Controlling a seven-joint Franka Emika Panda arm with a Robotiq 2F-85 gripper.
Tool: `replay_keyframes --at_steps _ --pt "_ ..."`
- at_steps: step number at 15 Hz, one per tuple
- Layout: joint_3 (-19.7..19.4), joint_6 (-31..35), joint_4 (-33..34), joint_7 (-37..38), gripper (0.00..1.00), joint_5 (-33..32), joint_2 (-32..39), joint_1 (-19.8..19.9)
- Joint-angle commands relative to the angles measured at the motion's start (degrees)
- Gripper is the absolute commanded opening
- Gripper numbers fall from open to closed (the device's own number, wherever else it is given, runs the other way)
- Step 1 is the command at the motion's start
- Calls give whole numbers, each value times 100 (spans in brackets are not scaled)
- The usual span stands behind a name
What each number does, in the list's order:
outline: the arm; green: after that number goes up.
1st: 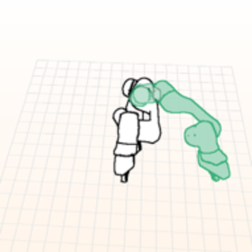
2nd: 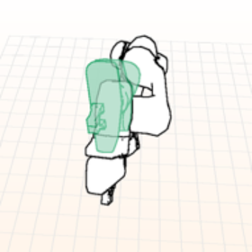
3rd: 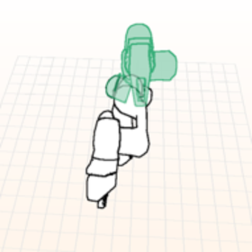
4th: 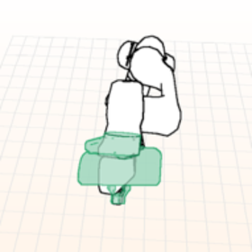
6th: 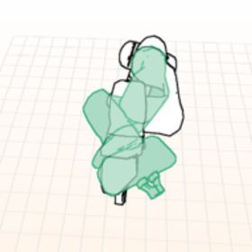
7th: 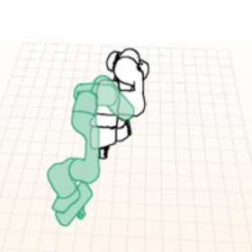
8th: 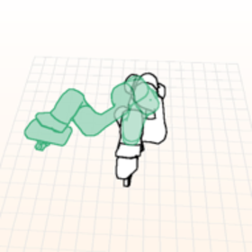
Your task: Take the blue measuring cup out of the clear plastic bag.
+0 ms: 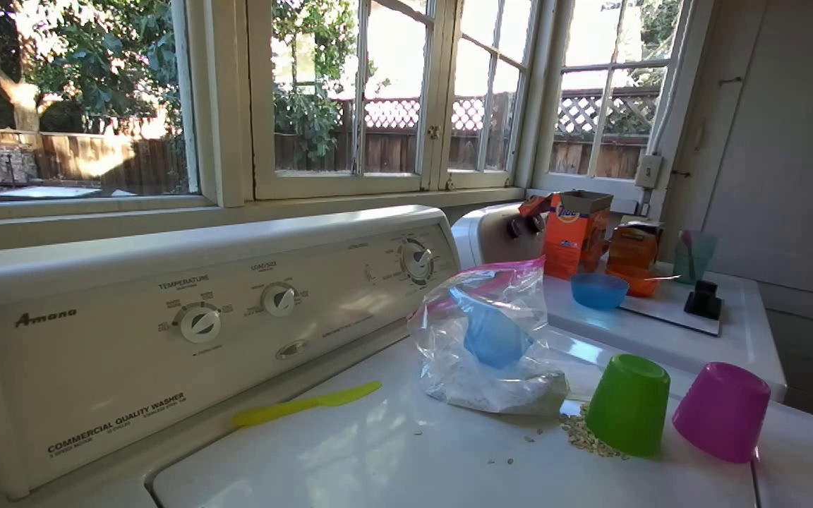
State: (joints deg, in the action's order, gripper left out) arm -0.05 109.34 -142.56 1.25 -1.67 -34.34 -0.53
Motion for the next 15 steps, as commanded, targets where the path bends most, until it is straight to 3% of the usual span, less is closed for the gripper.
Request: replay_keyframes --at_steps 1,8,12,15 --pt "184 -13 24 391 100 -205 16 184" --pt "723 292 121 1369 100 334 21 -156" --pt "950 738 347 1353 100 671 342 -486" --pt "981 638 330 1314 100 532 249 -498"
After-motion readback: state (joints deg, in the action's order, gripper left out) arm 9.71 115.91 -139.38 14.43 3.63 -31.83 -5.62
